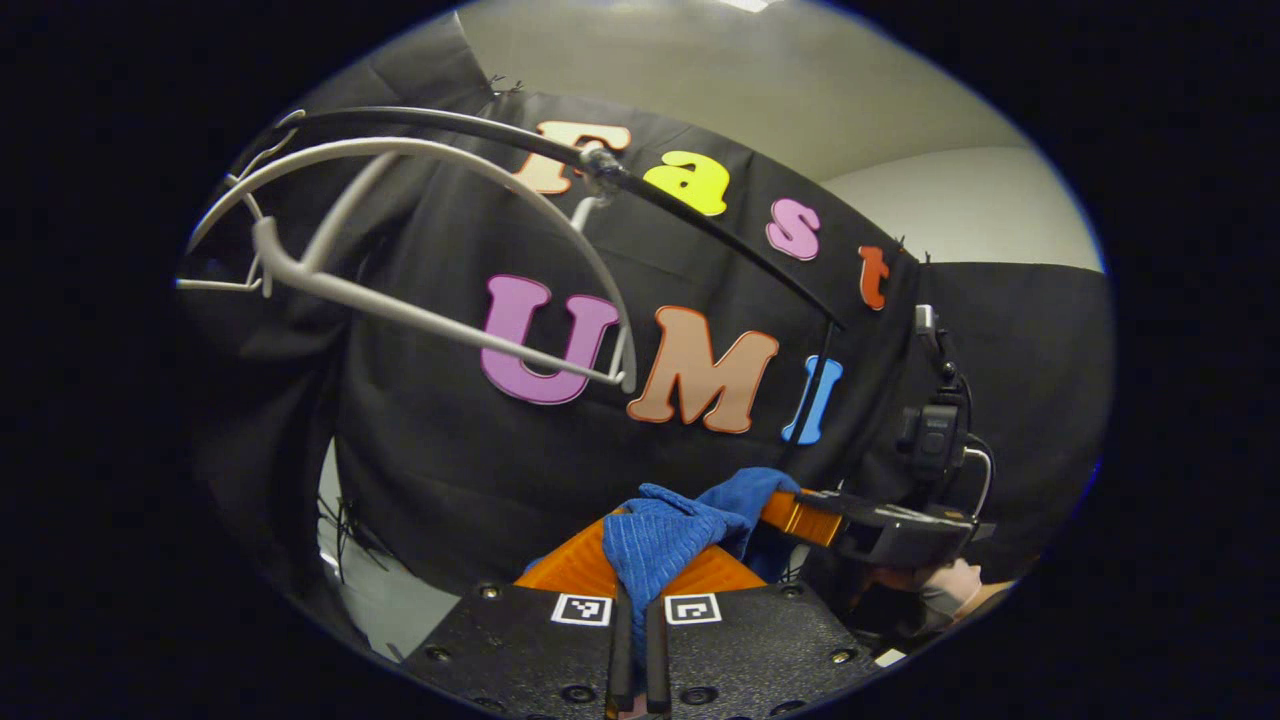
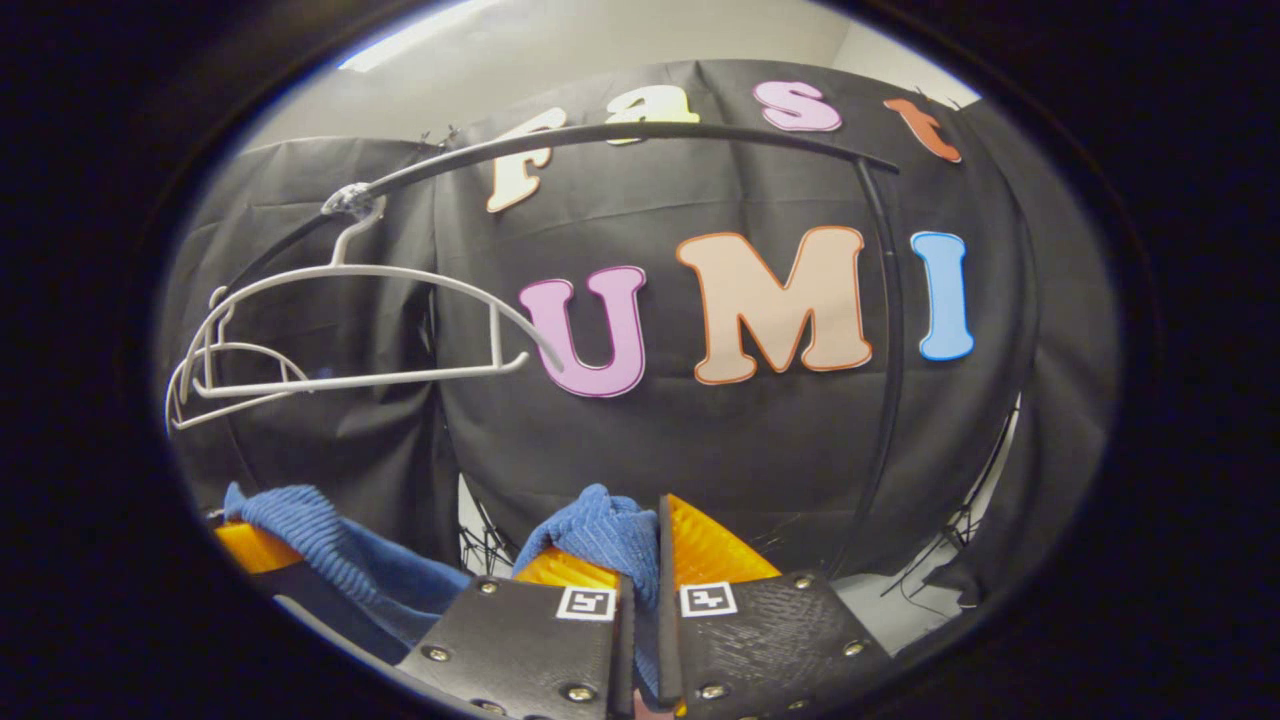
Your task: Grasp the clothes on the hanger with both hands and then place them into the laundry hamper below.
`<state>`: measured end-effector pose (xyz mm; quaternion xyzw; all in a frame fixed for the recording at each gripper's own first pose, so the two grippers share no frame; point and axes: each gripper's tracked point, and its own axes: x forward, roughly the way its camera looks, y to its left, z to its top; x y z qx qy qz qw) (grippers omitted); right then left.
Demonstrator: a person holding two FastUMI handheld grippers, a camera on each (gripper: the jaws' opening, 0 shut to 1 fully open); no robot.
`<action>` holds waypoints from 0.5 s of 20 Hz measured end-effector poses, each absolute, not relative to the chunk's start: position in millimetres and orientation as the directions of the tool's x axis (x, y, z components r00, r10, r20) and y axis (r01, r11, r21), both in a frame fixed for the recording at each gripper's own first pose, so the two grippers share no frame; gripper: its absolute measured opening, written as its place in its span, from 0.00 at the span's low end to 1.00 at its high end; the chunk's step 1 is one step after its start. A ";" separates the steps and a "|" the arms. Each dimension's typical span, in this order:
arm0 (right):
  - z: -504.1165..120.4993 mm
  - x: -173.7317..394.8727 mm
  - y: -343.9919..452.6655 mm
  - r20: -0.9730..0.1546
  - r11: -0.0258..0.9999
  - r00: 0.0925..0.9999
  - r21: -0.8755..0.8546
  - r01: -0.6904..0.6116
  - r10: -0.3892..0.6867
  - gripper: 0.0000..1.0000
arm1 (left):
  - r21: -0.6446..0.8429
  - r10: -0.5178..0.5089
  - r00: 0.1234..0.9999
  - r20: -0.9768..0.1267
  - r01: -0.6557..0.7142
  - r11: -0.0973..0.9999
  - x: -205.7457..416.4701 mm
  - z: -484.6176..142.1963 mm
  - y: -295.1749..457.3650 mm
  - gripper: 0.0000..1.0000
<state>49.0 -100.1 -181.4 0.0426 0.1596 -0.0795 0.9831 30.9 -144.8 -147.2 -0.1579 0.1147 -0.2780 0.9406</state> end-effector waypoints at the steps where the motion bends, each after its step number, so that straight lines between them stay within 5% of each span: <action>1: -182.7 47.4 -98.9 -0.326 0.985 0.936 0.055 0.161 -0.135 0.10 | -0.356 -0.567 0.814 -0.121 0.498 0.791 33.6 -144.1 -153.7 0.06; 8: -222.0 21.0 -104.8 -0.434 0.989 0.892 0.019 0.144 -0.122 0.04 | -0.321 -0.558 0.799 -0.224 0.480 0.817 43.3 -188.0 -175.6 0.24; 9: -234.6 15.4 -105.9 -0.465 0.990 0.877 0.014 0.140 -0.117 0.19 | -0.309 -0.552 0.793 -0.258 0.473 0.825 44.7 -205.6 -177.3 0.28; 10: -248.1 9.1 -110.0 -0.499 0.990 0.858 -0.001 0.142 -0.123 0.23 | -0.291 -0.536 0.790 -0.296 0.460 0.839 42.0 -222.6 -172.9 0.36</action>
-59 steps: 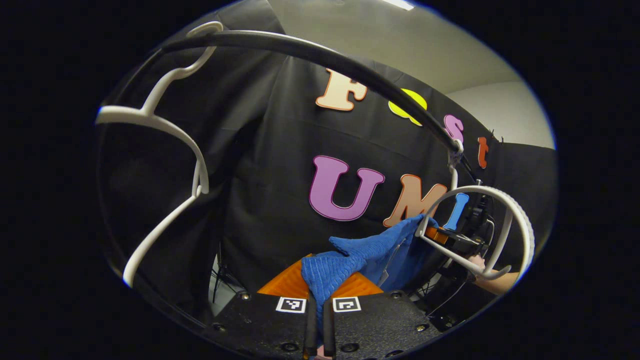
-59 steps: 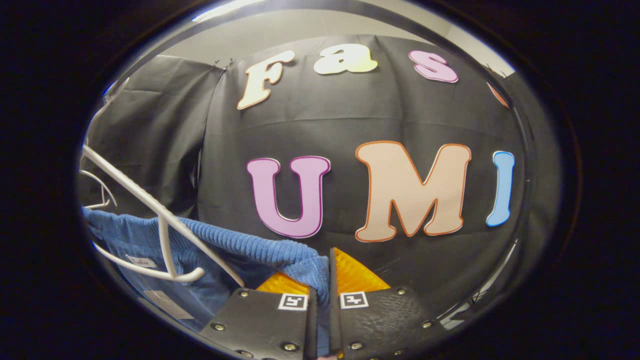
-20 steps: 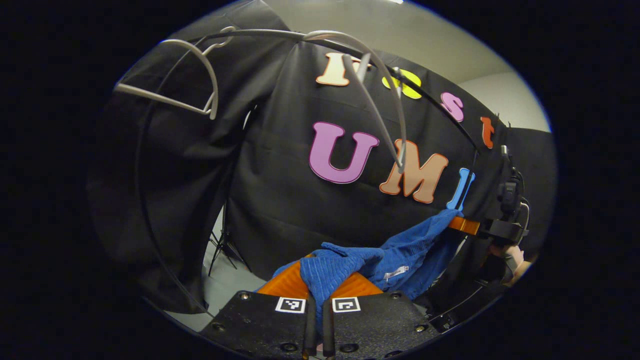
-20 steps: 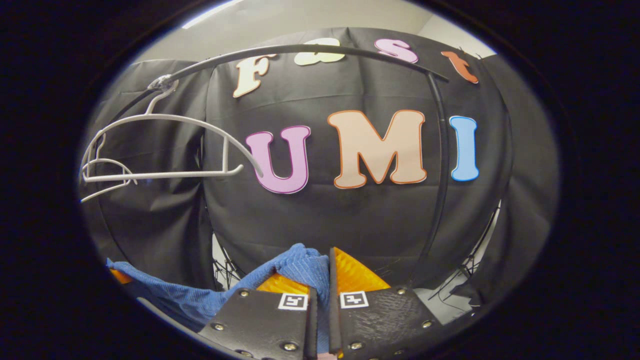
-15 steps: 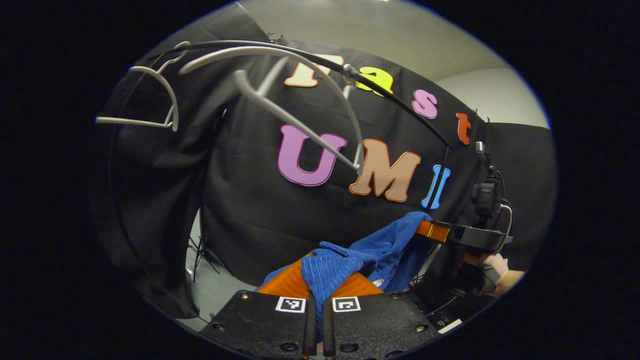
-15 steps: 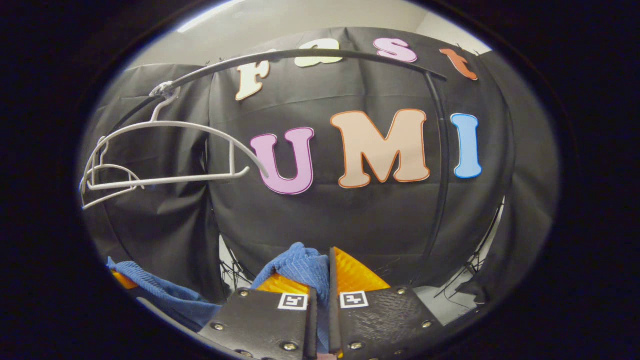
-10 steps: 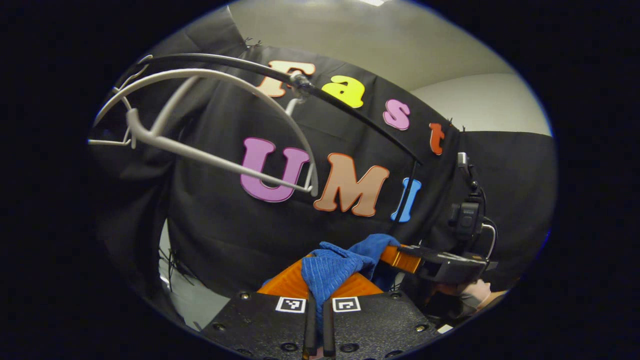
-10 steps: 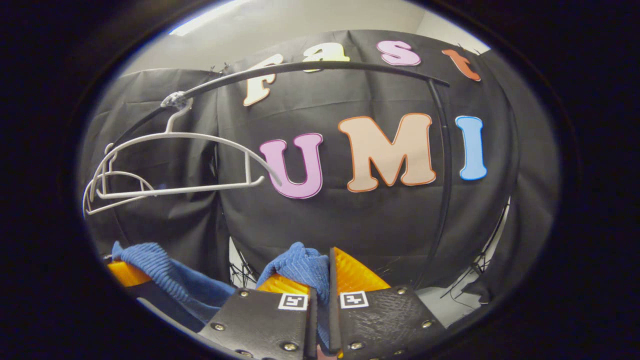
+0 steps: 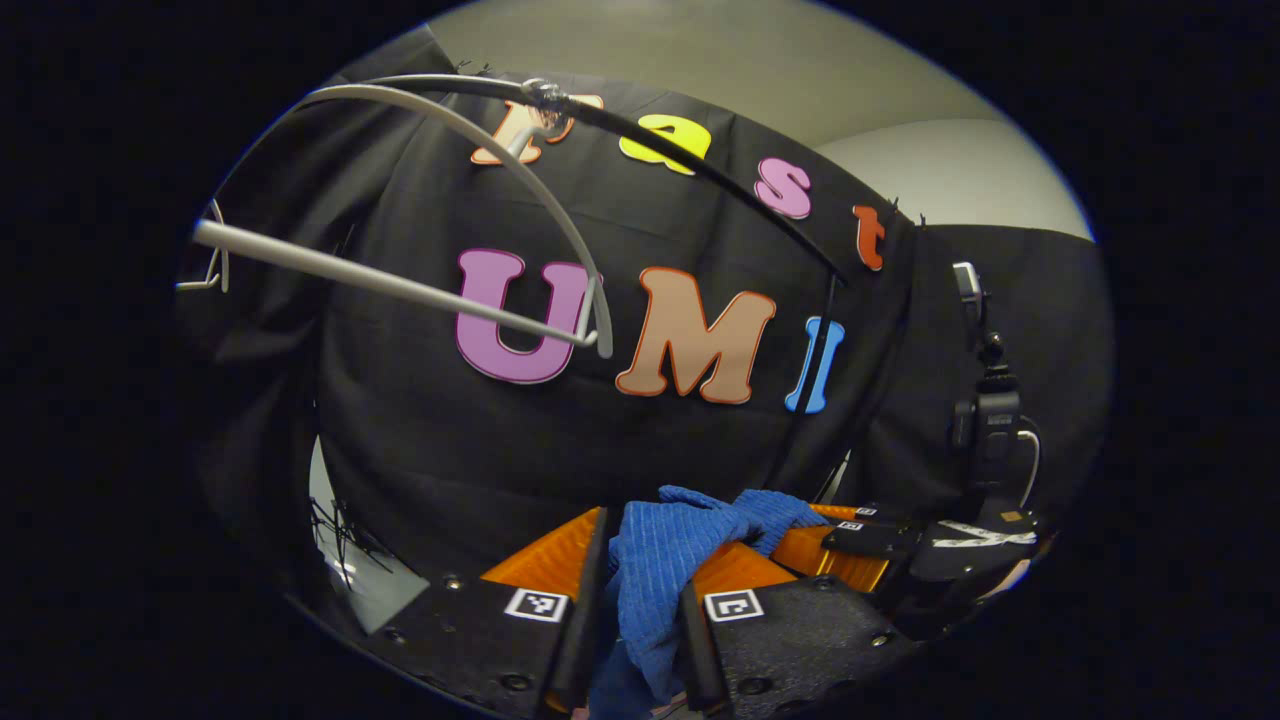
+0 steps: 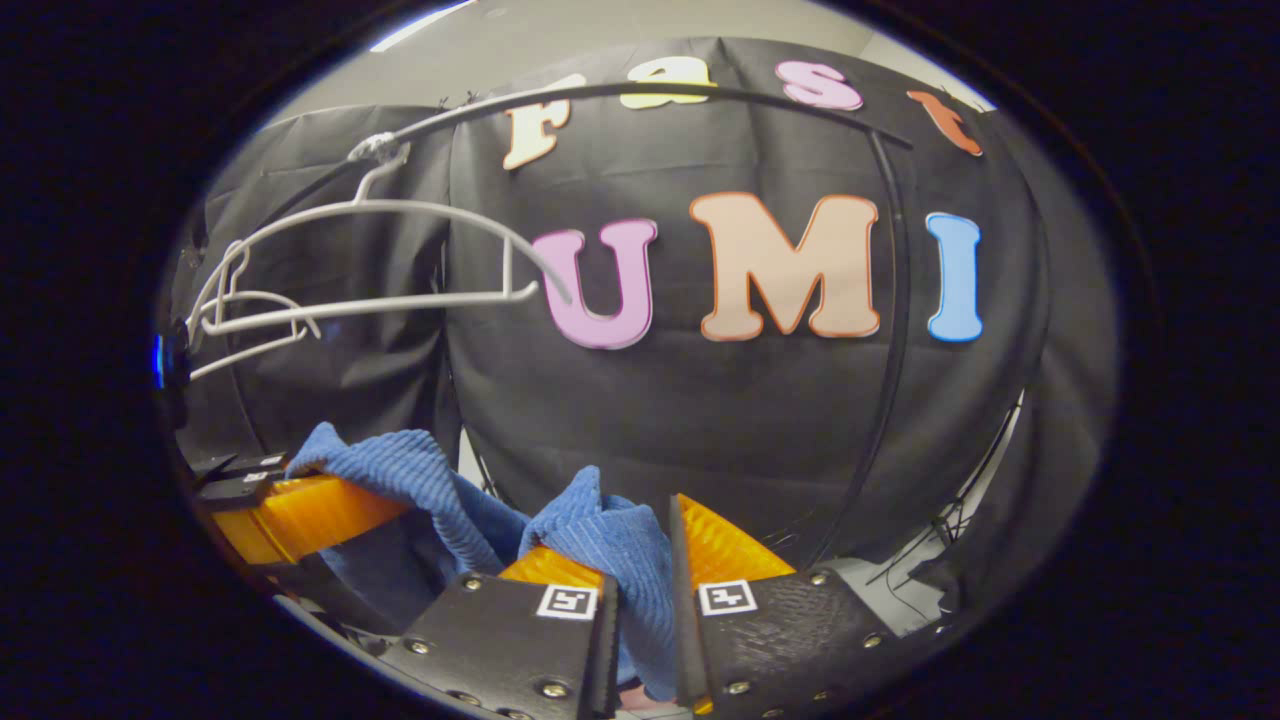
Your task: Grasp the clothes on the hanger with both hands and then place them into the laundry hamper below.
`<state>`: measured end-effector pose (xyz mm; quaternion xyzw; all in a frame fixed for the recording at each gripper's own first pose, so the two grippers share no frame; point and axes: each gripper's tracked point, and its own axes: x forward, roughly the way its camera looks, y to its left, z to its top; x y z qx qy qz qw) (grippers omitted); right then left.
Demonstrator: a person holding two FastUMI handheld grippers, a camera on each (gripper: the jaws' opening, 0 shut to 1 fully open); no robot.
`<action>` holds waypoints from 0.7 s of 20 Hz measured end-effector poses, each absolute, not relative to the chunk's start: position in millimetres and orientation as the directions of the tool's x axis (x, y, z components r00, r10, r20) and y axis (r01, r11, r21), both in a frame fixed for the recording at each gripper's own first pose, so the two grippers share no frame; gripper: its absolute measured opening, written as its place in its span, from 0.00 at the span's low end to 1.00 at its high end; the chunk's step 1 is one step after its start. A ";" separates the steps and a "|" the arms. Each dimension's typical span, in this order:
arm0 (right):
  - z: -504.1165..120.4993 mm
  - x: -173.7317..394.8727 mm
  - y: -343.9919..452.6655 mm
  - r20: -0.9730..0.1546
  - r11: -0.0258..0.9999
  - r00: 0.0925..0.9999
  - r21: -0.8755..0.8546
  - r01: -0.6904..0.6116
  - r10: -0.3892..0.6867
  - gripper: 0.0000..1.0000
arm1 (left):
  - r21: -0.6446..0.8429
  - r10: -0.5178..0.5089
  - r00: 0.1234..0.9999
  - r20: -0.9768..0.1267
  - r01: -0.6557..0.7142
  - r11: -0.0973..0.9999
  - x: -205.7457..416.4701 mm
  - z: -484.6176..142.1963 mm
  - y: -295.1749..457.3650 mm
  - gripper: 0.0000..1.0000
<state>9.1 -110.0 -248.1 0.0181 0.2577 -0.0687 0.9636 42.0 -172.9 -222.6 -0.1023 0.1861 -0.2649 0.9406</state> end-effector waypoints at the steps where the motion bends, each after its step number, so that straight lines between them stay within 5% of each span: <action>1: -260.2 3.5 -112.9 -0.524 0.990 0.842 -0.010 0.142 -0.126 0.24 | -0.281 -0.529 0.782 -0.329 0.454 0.845 39.2 -237.2 -169.4 0.54; 5: -311.9 -20.7 -120.6 -0.654 0.990 0.746 -0.033 0.137 -0.125 0.26 | -0.267 -0.493 0.738 -0.461 0.414 0.870 22.7 -291.0 -154.6 0.67; 8: -353.1 -41.3 -121.5 -0.735 0.993 0.668 -0.056 0.108 -0.114 0.35 | -0.230 -0.457 0.697 -0.553 0.399 0.888 12.4 -332.9 -140.0 0.68; 14: -411.3 -76.9 -117.5 -0.828 0.995 0.553 -0.053 0.085 -0.091 0.38 | -0.206 -0.399 0.574 -0.715 0.372 0.905 -19.2 -407.4 -116.1 0.72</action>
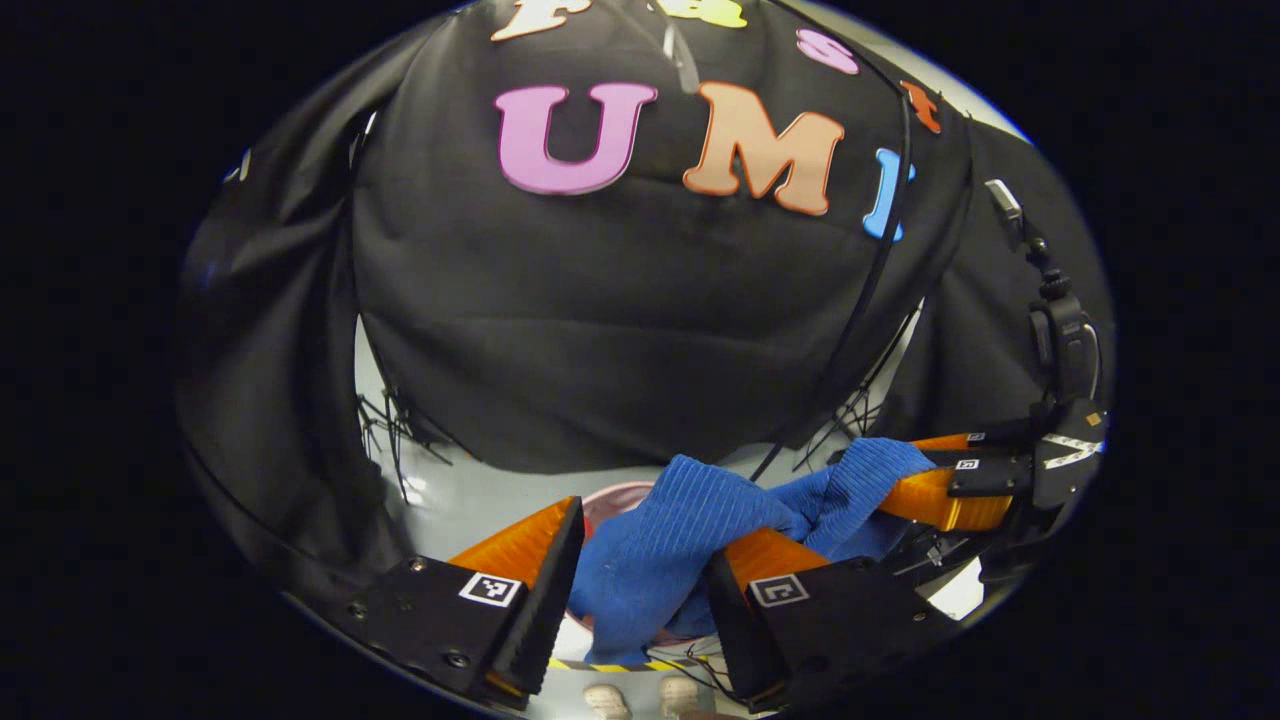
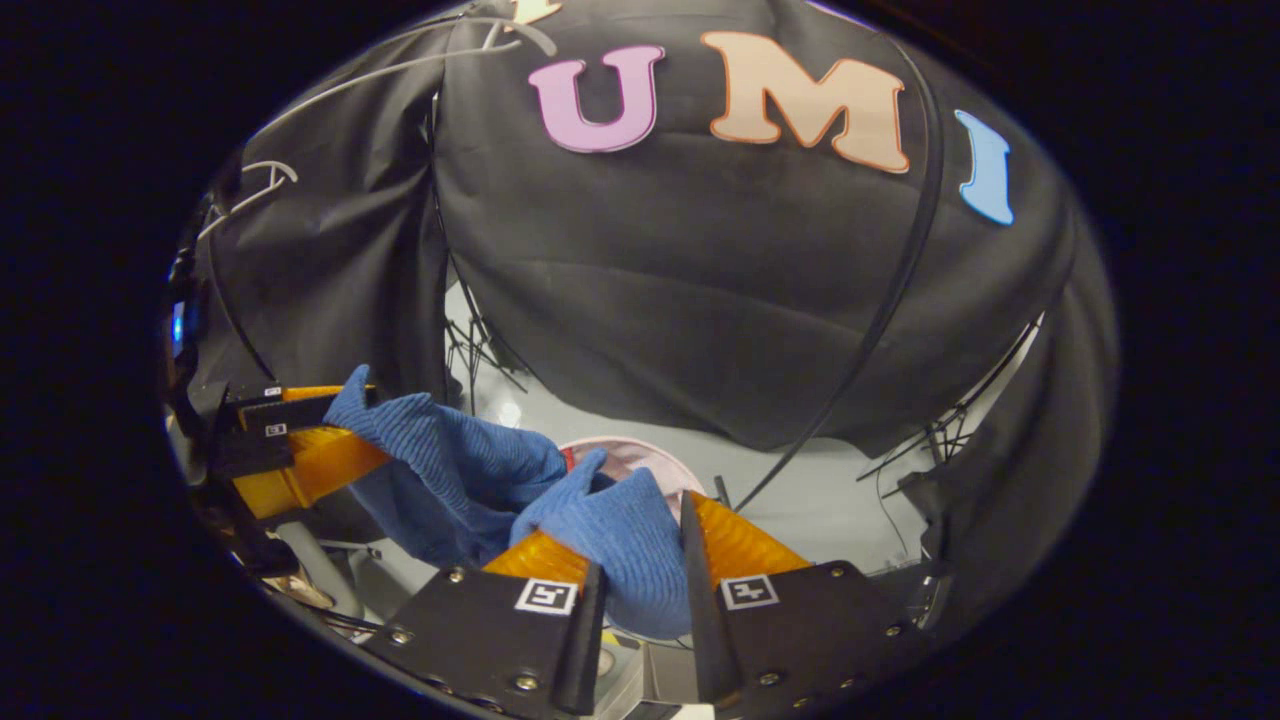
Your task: Grasp the clothes on the hanger with both hands and then place them into the laundry hamper below.
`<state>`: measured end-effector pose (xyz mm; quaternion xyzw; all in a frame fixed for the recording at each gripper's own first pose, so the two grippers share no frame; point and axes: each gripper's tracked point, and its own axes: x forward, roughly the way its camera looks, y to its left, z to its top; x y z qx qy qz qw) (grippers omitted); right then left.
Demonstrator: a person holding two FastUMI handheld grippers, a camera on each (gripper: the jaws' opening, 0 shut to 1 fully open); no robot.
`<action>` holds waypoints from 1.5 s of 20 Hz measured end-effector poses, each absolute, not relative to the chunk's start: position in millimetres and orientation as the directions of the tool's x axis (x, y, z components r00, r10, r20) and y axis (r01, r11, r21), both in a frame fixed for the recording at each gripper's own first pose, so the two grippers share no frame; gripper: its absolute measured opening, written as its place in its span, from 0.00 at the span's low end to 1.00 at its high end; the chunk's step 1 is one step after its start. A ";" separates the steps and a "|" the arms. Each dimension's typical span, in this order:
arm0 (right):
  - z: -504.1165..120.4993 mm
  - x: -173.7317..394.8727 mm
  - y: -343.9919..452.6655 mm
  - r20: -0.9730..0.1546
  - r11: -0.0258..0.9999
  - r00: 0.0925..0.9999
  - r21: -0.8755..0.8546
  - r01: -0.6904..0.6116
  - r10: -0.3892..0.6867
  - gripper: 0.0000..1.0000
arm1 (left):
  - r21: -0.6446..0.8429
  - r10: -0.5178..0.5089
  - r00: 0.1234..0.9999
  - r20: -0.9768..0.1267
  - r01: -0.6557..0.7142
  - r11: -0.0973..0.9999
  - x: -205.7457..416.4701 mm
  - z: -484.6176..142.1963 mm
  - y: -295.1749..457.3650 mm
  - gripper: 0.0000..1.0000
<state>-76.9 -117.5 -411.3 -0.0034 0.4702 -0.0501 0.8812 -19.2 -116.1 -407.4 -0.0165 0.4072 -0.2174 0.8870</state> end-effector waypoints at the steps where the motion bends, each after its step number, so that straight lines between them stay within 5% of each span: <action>1: -416.3 -78.8 -116.1 -0.834 0.996 0.545 -0.053 0.077 -0.086 0.38 | -0.205 -0.389 0.547 -0.742 0.368 0.907 -27.3 -419.9 -112.6 0.69; 6: -418.5 -78.1 -116.5 -0.848 0.996 0.524 -0.053 0.068 -0.081 0.38 | -0.229 -0.378 0.462 -0.802 0.348 0.909 -44.0 -448.0 -109.5 0.70; 12: -391.6 -70.5 -106.4 -0.796 0.996 0.601 -0.029 0.082 -0.072 0.38 | -0.231 -0.386 0.520 -0.762 0.338 0.912 -31.6 -427.9 -110.7 0.70; 17: -335.8 -50.3 -104.2 -0.694 0.994 0.714 -0.014 0.110 -0.088 0.38 | -0.244 -0.434 0.630 -0.645 0.368 0.897 -6.7 -366.8 -128.2 0.74; 22: -266.6 -31.3 -104.1 -0.549 0.990 0.829 0.014 0.141 -0.110 0.38 | -0.232 -0.477 0.734 -0.483 0.418 0.878 18.4 -279.7 -141.1 0.65; 30: -155.2 -26.0 -103.9 -0.302 0.987 0.943 0.033 0.159 -0.142 0.38 | -0.205 -0.473 0.849 -0.235 0.432 0.878 36.5 -154.4 -142.7 0.64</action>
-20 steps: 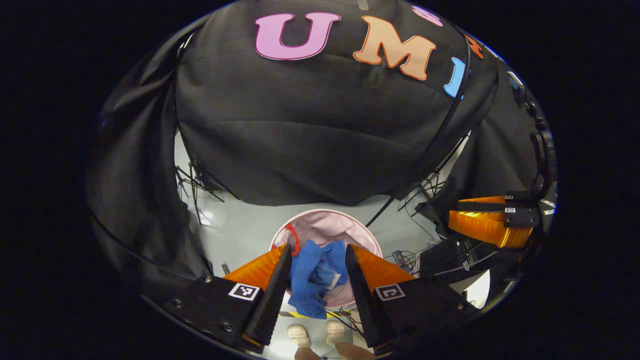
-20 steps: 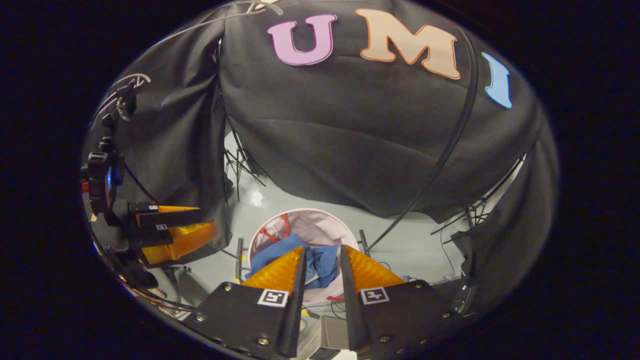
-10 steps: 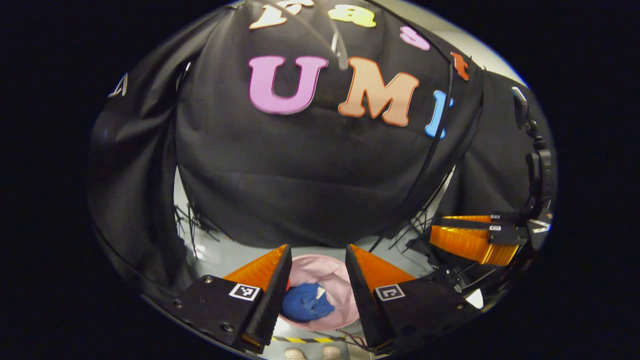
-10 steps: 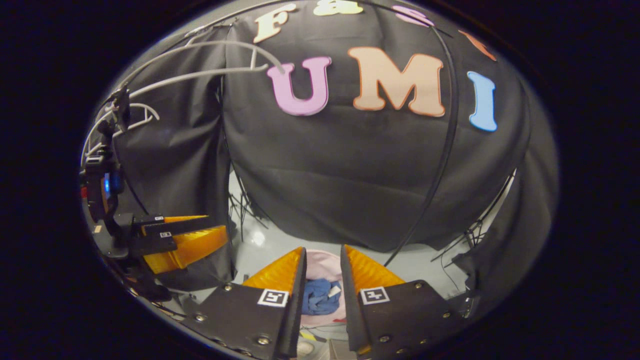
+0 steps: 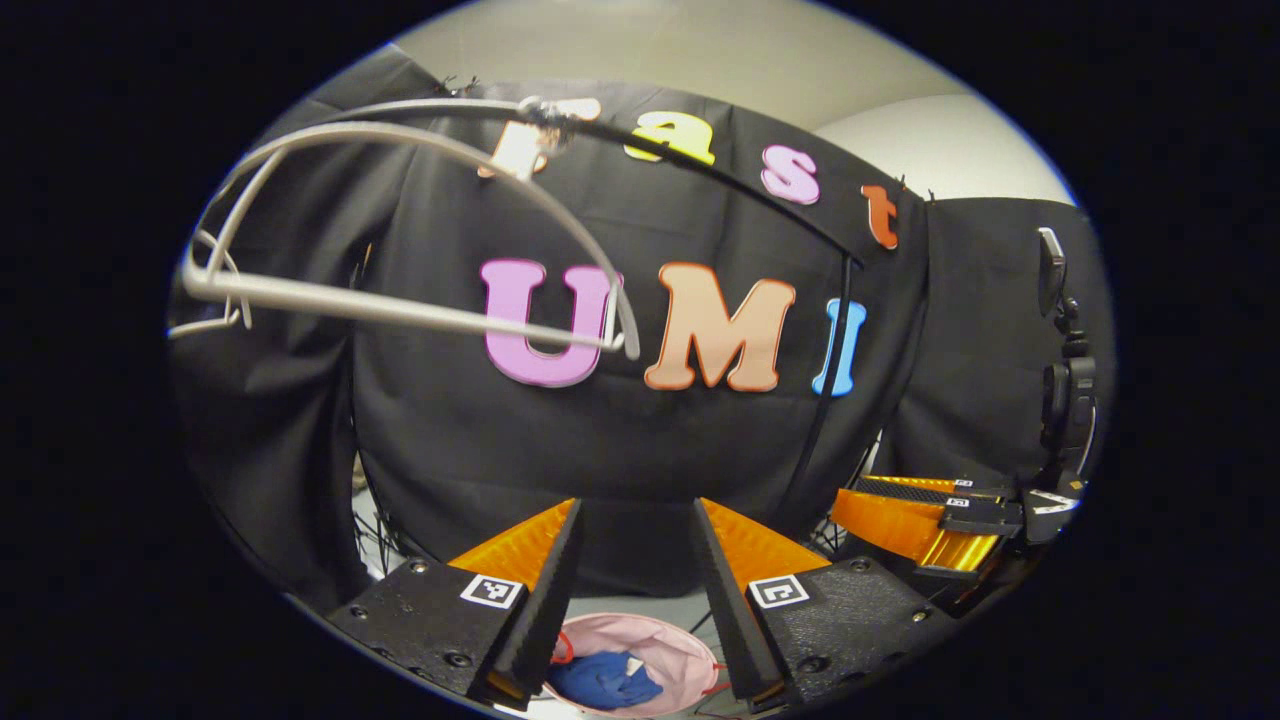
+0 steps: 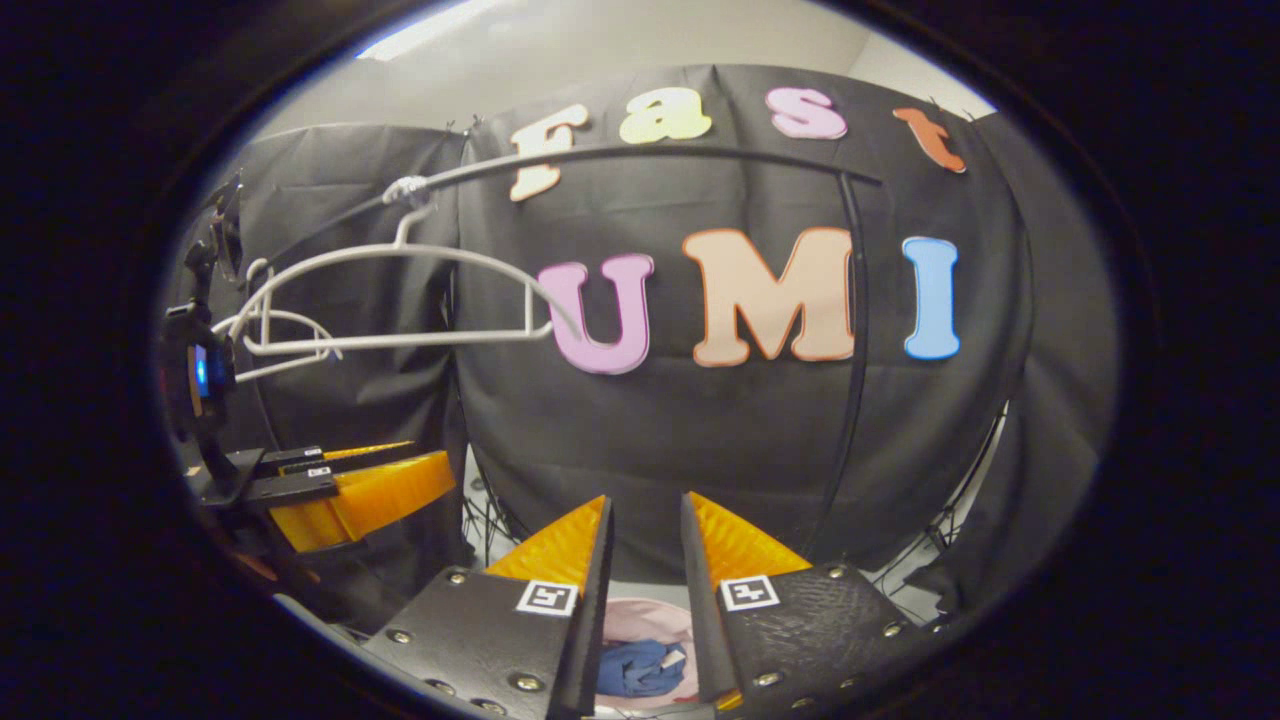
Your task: Grasp the clothes on the hanger with both hands and then place them into the laundry hamper below.
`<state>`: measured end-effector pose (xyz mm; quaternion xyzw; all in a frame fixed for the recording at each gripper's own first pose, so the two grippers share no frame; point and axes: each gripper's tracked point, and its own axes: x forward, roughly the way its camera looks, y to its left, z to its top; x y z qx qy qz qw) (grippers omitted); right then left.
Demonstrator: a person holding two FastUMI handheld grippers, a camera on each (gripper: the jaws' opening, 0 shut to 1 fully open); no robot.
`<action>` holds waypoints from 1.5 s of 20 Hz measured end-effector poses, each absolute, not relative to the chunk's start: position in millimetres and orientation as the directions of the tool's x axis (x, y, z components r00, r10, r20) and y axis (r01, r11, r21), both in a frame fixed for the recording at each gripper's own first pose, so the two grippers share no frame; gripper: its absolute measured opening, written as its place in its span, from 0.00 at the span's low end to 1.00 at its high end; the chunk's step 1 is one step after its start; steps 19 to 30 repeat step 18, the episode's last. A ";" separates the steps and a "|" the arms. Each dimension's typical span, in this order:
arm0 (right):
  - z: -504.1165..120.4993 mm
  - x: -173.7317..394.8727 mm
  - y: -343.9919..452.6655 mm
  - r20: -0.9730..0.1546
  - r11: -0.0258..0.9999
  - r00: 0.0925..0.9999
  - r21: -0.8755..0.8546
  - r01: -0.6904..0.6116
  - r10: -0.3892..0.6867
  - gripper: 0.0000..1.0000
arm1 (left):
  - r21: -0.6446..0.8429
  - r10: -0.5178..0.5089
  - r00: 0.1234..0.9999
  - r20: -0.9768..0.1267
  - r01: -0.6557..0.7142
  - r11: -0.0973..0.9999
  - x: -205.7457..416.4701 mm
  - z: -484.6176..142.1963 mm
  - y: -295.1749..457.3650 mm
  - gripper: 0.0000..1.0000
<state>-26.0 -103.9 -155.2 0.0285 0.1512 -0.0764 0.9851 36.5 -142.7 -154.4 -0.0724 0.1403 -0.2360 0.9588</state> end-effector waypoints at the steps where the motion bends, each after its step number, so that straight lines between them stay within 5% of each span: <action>1: -140.6 -28.4 -106.0 -0.274 0.986 0.950 0.034 0.165 -0.149 0.38 | -0.198 -0.468 0.860 -0.202 0.432 0.880 36.4 -141.1 -143.5 0.68; 9: -73.9 -58.7 -151.6 -0.128 0.972 0.964 0.009 0.234 -0.231 0.37 | -0.185 -0.512 0.857 -0.058 0.494 0.849 20.4 -69.6 -195.5 0.67; 13: -65.9 -75.8 -196.1 -0.091 0.959 0.955 -0.003 0.283 -0.282 0.31 | -0.173 -0.545 0.837 -0.040 0.531 0.829 13.7 -75.1 -244.0 0.64; 15: -69.5 -84.3 -221.5 -0.082 0.952 0.949 -0.001 0.305 -0.304 0.31 | -0.159 -0.564 0.824 -0.047 0.551 0.819 7.4 -90.0 -271.7 0.71; 18: -93.3 -99.4 -258.8 -0.069 0.942 0.940 -0.032 0.334 -0.335 0.40 | -0.164 -0.598 0.799 -0.064 0.583 0.796 -4.8 -126.1 -319.1 0.72; 30: -93.3 -99.4 -258.8 -0.069 0.942 0.940 -0.032 0.334 -0.335 0.40 | -0.164 -0.598 0.799 -0.064 0.583 0.796 -4.8 -126.1 -319.1 0.72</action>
